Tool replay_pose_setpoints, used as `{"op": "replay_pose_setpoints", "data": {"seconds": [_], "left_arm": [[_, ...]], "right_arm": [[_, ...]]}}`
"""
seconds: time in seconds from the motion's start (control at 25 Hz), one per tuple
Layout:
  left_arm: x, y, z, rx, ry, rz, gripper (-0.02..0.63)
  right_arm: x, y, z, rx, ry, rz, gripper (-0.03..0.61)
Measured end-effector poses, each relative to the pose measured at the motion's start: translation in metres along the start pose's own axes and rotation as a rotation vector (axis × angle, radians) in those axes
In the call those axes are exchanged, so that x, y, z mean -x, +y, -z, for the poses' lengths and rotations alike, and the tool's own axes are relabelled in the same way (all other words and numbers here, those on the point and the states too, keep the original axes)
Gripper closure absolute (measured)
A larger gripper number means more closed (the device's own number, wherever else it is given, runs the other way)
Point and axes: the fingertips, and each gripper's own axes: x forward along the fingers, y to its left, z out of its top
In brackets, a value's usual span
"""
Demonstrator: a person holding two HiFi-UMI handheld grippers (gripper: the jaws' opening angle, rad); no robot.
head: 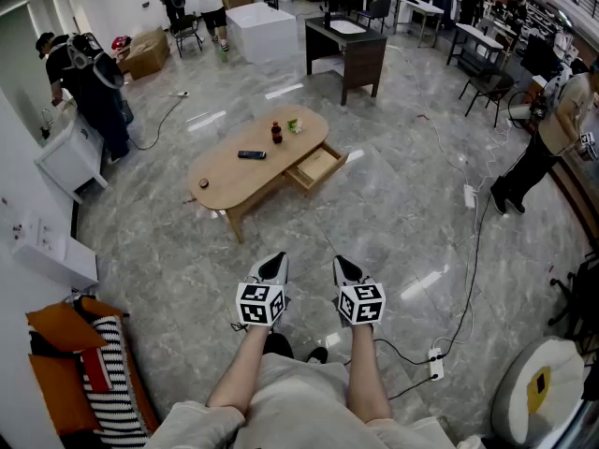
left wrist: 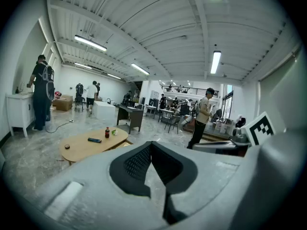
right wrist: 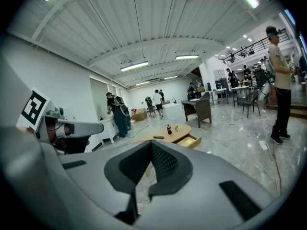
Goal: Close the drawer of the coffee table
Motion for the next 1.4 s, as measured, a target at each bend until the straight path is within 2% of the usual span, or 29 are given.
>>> {"op": "replay_pose_setpoints", "data": {"seconds": [0.16, 0.44, 0.56, 0.8, 1.0, 1.12, 1.4], "left_arm": [[-0.005, -0.005, -0.002, -0.023, -0.002, 0.000, 0.604], [-0.016, 0.000, -0.003, -0.017, 0.017, 0.002, 0.604], [-0.026, 0.007, -0.001, 0.005, 0.014, 0.004, 0.604], [-0.077, 0.027, 0.007, 0.049, 0.071, -0.058, 0.604], [-0.117, 0.021, -0.017, 0.059, 0.041, 0.012, 0.604], [-0.143, 0.016, -0.032, 0.055, 0.026, 0.049, 0.604], [-0.211, 0.012, -0.073, 0.049, -0.003, 0.100, 0.604]], "right_arm": [[-0.002, -0.007, -0.007, 0.005, -0.014, 0.007, 0.563], [-0.015, -0.010, -0.012, 0.032, -0.004, 0.004, 0.563], [-0.023, -0.015, -0.017, -0.003, -0.040, 0.001, 0.563], [-0.045, -0.043, -0.025, -0.042, -0.025, -0.019, 0.563], [-0.052, -0.088, -0.025, -0.117, 0.002, 0.024, 0.563], [-0.058, -0.112, -0.040, -0.152, -0.011, 0.038, 0.563], [-0.088, -0.155, -0.088, -0.120, -0.003, 0.062, 0.563]]}}
